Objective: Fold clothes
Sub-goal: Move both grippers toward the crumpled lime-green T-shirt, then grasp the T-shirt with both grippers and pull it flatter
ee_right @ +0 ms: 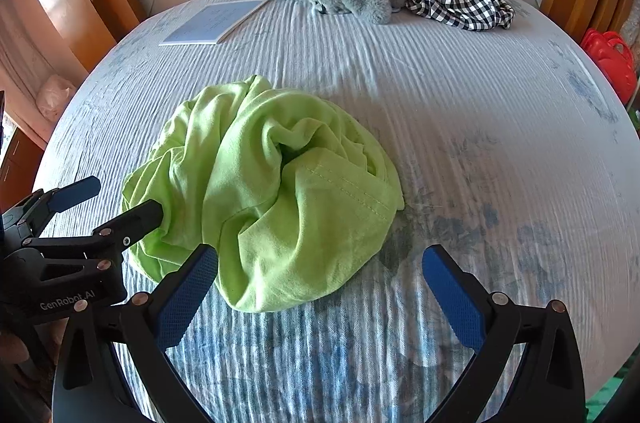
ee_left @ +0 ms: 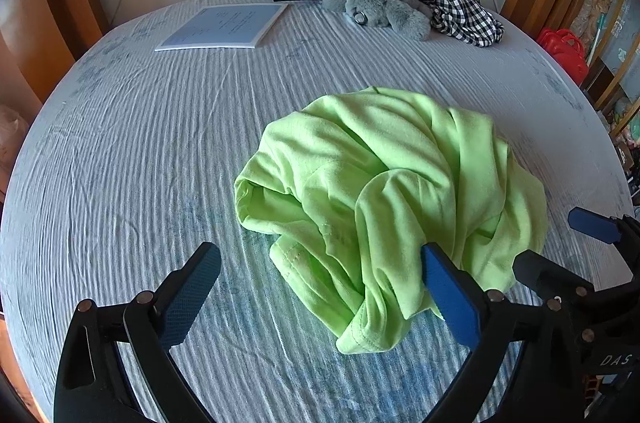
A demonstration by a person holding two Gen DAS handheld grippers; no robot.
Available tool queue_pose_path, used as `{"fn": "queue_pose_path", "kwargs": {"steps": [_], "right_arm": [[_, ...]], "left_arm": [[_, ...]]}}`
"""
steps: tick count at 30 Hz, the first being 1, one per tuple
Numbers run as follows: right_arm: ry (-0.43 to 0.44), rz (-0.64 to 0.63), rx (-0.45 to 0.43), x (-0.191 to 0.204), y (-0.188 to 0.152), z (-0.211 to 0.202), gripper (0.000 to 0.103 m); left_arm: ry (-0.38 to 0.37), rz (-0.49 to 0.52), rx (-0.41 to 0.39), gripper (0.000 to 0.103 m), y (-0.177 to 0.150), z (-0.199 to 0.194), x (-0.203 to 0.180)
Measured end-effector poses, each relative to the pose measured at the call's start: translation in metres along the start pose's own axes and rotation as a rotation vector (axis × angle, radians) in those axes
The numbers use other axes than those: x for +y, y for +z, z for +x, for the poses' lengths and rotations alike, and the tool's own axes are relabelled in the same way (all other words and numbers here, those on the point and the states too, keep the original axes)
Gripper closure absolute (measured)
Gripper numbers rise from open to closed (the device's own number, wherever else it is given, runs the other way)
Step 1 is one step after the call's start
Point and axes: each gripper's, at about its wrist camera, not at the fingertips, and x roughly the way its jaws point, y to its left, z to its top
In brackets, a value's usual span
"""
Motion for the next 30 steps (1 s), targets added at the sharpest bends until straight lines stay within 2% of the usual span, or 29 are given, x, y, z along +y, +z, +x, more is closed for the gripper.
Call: {"fn": "queue_pose_path", "kwargs": {"steps": [4, 6, 8, 9, 11, 12, 13, 15, 17, 20, 24, 27, 28, 29, 30], "right_arm": [[-0.002, -0.006, 0.008, 0.001, 0.0, 0.003, 0.001], [-0.003, -0.008, 0.012, 0.003, 0.0, 0.006, 0.004], [-0.004, -0.01, 0.02, 0.004, 0.001, 0.012, 0.013], [-0.003, -0.012, 0.027, 0.005, 0.001, 0.017, 0.024], [0.021, -0.012, 0.056, 0.006, 0.001, 0.03, 0.034], [0.034, -0.012, 0.071, 0.007, 0.001, 0.036, 0.047], [0.046, -0.014, 0.087, 0.009, 0.0, 0.042, 0.055], [0.036, -0.035, 0.11, 0.011, 0.002, 0.049, 0.088], [0.0, -0.033, 0.057, 0.006, 0.009, 0.036, 0.094], [-0.049, -0.011, -0.067, -0.013, 0.027, -0.004, 0.101], [-0.139, 0.045, -0.223, -0.047, 0.051, -0.061, 0.101], [-0.209, 0.099, -0.278, -0.075, 0.06, -0.087, 0.101], [-0.232, 0.115, -0.283, -0.084, 0.062, -0.09, 0.101], [-0.255, 0.131, -0.286, -0.093, 0.064, -0.094, 0.101], [-0.268, 0.144, -0.277, -0.101, 0.065, -0.094, 0.098]], "left_arm": [[-0.005, 0.009, 0.008, 0.006, -0.001, 0.005, 0.001], [-0.006, 0.019, 0.016, 0.014, -0.002, 0.01, 0.001], [-0.018, 0.028, 0.036, 0.043, -0.003, 0.017, 0.001], [-0.029, 0.026, 0.053, 0.048, -0.003, 0.022, 0.001], [-0.047, 0.014, 0.065, 0.064, -0.004, 0.027, 0.002], [-0.04, 0.014, 0.055, 0.069, -0.001, 0.023, 0.004], [-0.033, 0.014, 0.044, 0.081, 0.003, 0.019, 0.006], [-0.019, 0.013, 0.023, 0.088, 0.009, 0.01, 0.011], [-0.005, 0.013, 0.002, 0.09, 0.015, 0.001, 0.016], [0.005, -0.005, -0.036, 0.09, 0.028, -0.017, 0.028], [0.015, -0.074, -0.118, 0.09, 0.051, -0.051, 0.059], [0.027, -0.12, -0.134, 0.08, 0.064, -0.06, 0.079], [0.037, -0.125, -0.135, 0.06, 0.066, -0.06, 0.084], [0.048, -0.131, -0.137, 0.035, 0.068, -0.061, 0.089], [0.059, -0.137, -0.145, 0.028, 0.068, -0.063, 0.093]]}}
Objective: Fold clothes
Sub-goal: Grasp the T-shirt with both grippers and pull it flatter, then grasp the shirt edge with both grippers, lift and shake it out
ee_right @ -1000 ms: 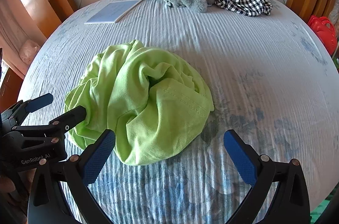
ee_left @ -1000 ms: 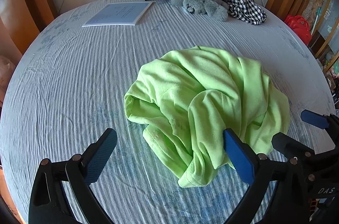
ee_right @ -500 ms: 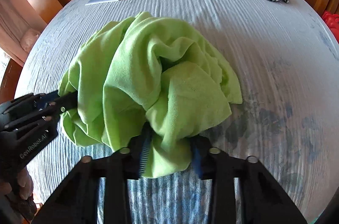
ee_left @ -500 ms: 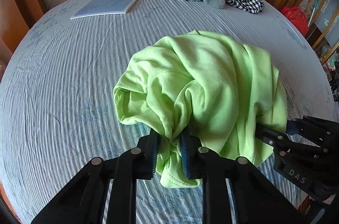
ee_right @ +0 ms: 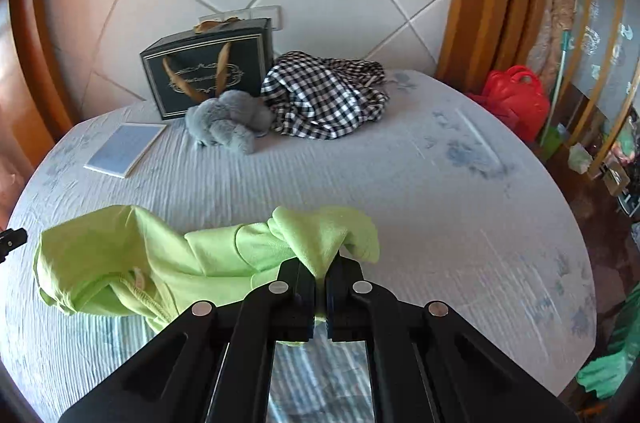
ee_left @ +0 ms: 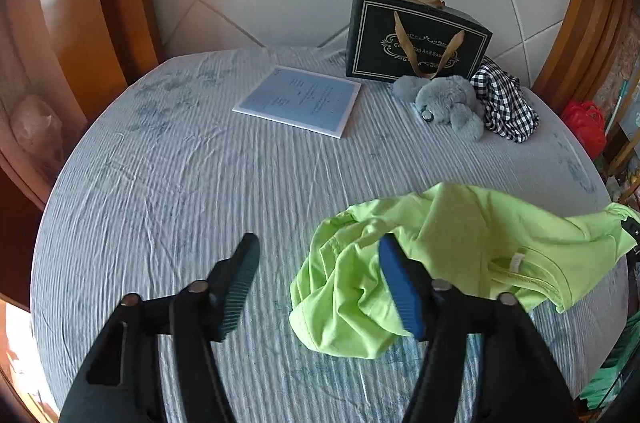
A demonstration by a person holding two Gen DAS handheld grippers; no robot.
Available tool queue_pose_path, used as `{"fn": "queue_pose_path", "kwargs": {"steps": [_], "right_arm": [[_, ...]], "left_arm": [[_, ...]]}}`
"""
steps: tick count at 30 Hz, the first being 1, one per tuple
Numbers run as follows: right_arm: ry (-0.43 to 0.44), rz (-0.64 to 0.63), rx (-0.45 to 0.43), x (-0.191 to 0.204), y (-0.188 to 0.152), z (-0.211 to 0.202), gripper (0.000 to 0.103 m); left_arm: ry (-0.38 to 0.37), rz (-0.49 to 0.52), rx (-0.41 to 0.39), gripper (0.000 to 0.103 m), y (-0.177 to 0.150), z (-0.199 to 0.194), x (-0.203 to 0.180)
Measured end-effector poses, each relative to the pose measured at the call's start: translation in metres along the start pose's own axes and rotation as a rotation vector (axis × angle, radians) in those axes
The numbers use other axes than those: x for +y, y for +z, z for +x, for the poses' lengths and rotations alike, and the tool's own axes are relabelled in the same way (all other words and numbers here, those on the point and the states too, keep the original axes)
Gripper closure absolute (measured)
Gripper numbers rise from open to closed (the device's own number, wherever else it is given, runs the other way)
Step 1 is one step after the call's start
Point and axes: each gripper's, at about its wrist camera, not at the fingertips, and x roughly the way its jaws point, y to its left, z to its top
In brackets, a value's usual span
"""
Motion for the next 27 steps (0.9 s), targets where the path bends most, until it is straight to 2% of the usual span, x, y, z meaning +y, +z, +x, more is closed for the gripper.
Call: {"fn": "queue_pose_path", "kwargs": {"steps": [1, 2, 3, 4, 8, 10, 14, 19, 21, 23, 24, 27], "right_arm": [[-0.001, 0.007, 0.017, -0.006, -0.002, 0.003, 0.094], [-0.001, 0.015, 0.042, -0.011, -0.004, 0.008, 0.065], [0.0, 0.024, 0.06, -0.016, -0.008, 0.012, 0.024], [0.025, 0.029, 0.065, -0.02, -0.013, 0.012, 0.015], [0.122, -0.002, 0.091, -0.015, -0.033, 0.014, 0.017], [0.145, -0.029, 0.122, -0.007, -0.043, 0.019, 0.017], [0.175, -0.068, 0.195, 0.006, -0.066, 0.035, 0.028], [0.208, -0.159, 0.256, 0.025, -0.093, 0.049, 0.028], [0.223, -0.184, 0.273, 0.033, -0.099, 0.056, 0.027], [0.227, -0.209, 0.286, 0.04, -0.105, 0.065, 0.018], [0.224, -0.223, 0.286, 0.043, -0.107, 0.069, 0.01], [0.213, -0.267, 0.287, 0.051, -0.113, 0.083, 0.008]], "left_arm": [[-0.004, 0.004, -0.001, 0.027, -0.002, -0.001, 0.0], [-0.008, 0.009, -0.003, 0.027, -0.004, -0.002, 0.001], [-0.012, 0.013, -0.004, 0.027, -0.005, -0.003, 0.001], [-0.023, 0.027, 0.008, 0.027, -0.009, 0.0, -0.004], [-0.065, 0.089, 0.059, 0.027, -0.028, 0.011, -0.03], [-0.08, 0.119, 0.079, 0.027, -0.037, 0.019, -0.046], [-0.101, 0.181, 0.114, 0.027, -0.053, 0.036, -0.074], [-0.098, 0.237, 0.15, 0.027, -0.071, 0.058, -0.089], [-0.097, 0.238, 0.162, 0.027, -0.075, 0.068, -0.089], [-0.091, 0.234, 0.169, 0.027, -0.078, 0.077, -0.088], [-0.082, 0.231, 0.171, 0.027, -0.078, 0.082, -0.088], [-0.081, 0.227, 0.173, 0.027, -0.072, 0.08, -0.088]]}}
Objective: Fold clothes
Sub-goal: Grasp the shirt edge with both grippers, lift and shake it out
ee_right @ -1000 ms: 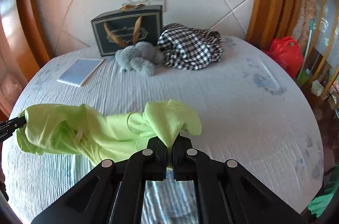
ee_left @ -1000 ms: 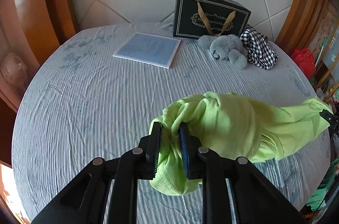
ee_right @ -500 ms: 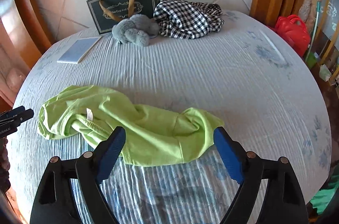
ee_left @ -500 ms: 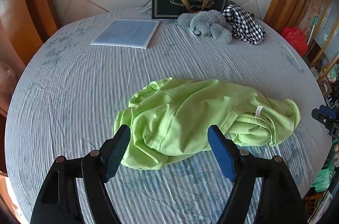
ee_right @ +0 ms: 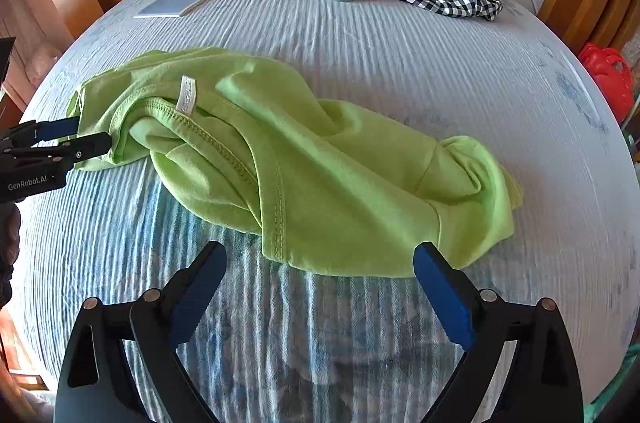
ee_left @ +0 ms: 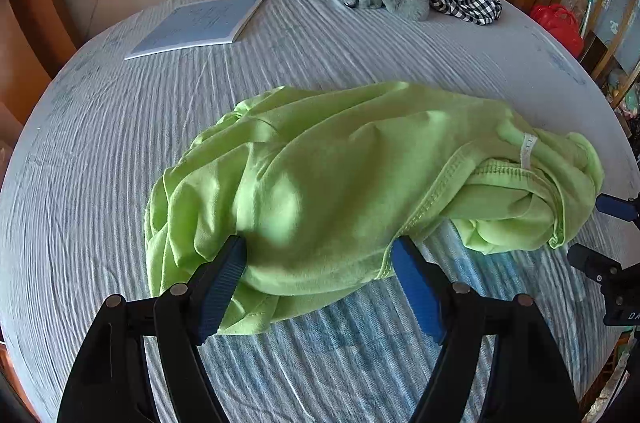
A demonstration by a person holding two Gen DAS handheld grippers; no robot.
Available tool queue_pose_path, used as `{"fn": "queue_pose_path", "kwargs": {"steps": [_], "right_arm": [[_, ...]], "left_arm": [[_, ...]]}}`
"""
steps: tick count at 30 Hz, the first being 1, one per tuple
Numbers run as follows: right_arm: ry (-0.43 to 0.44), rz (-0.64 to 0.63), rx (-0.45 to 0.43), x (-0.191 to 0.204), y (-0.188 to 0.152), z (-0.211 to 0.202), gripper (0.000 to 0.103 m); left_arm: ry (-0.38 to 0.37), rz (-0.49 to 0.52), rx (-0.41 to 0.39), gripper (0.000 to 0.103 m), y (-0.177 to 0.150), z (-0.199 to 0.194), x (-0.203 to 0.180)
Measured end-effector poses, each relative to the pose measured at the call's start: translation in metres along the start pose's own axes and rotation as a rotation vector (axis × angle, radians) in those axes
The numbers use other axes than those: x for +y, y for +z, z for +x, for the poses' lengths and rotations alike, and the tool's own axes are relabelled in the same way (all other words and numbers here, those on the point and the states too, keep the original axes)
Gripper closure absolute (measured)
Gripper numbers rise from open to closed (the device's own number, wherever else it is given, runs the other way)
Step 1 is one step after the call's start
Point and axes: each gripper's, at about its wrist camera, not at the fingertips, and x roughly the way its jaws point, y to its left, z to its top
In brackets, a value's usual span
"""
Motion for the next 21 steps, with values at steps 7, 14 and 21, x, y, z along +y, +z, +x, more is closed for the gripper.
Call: {"fn": "queue_pose_path", "kwargs": {"steps": [7, 14, 21], "right_arm": [[-0.067, -0.037, 0.003, 0.0, 0.014, 0.003, 0.095], [-0.061, 0.049, -0.245, -0.039, 0.057, -0.081, 0.095], [-0.161, 0.126, -0.436, -0.094, 0.093, -0.14, 0.095]], "left_arm": [[0.003, -0.01, 0.004, 0.096, 0.014, -0.008, 0.004], [-0.014, 0.058, -0.105, 0.098, 0.084, -0.041, -0.03], [-0.038, 0.158, -0.257, 0.098, 0.176, -0.084, -0.079]]}}
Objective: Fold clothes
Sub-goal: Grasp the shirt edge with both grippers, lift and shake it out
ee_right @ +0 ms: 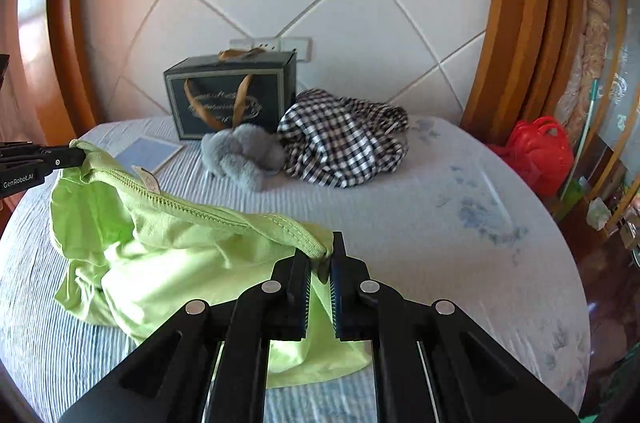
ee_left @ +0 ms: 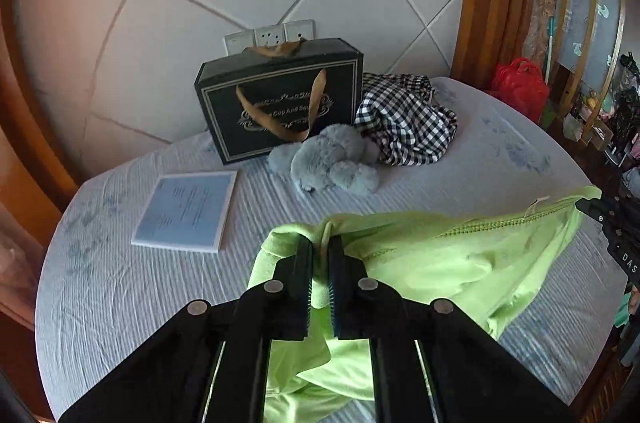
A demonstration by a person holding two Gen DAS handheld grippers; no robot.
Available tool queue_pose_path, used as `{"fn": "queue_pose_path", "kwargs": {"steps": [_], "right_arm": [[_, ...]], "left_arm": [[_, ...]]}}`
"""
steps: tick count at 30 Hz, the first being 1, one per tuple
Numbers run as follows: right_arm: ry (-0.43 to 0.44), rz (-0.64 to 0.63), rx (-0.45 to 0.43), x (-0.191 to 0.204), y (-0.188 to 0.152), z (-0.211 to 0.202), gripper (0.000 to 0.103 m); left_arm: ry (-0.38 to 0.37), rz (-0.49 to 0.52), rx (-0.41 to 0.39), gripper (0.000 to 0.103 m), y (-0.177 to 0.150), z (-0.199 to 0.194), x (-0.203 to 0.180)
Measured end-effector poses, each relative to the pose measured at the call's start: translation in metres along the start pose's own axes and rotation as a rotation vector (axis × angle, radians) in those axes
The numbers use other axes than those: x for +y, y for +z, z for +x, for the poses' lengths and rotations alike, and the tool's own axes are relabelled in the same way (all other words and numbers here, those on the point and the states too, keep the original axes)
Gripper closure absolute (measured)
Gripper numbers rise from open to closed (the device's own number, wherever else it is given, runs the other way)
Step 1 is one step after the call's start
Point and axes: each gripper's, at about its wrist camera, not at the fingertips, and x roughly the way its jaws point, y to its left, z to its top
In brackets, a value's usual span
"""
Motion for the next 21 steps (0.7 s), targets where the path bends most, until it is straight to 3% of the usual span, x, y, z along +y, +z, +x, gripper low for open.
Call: {"fn": "queue_pose_path", "kwargs": {"steps": [3, 7, 13, 17, 21], "right_arm": [[-0.079, 0.024, -0.074, -0.039, 0.026, -0.017, 0.095], [-0.191, 0.048, -0.182, -0.095, 0.066, -0.049, 0.096], [-0.339, 0.048, -0.371, -0.134, 0.123, -0.143, 0.095], [-0.371, 0.012, -0.452, -0.116, 0.138, -0.199, 0.095], [-0.268, -0.006, -0.442, -0.062, 0.12, -0.222, 0.095]], "left_arm": [[-0.011, 0.043, -0.065, 0.098, 0.046, -0.007, -0.015], [-0.047, 0.125, -0.177, 0.098, 0.122, -0.01, -0.08], [-0.125, 0.15, -0.387, 0.098, 0.223, -0.071, -0.137], [-0.16, 0.147, -0.511, 0.097, 0.242, -0.123, -0.129], [-0.155, 0.133, -0.553, 0.097, 0.221, -0.155, -0.091]]}}
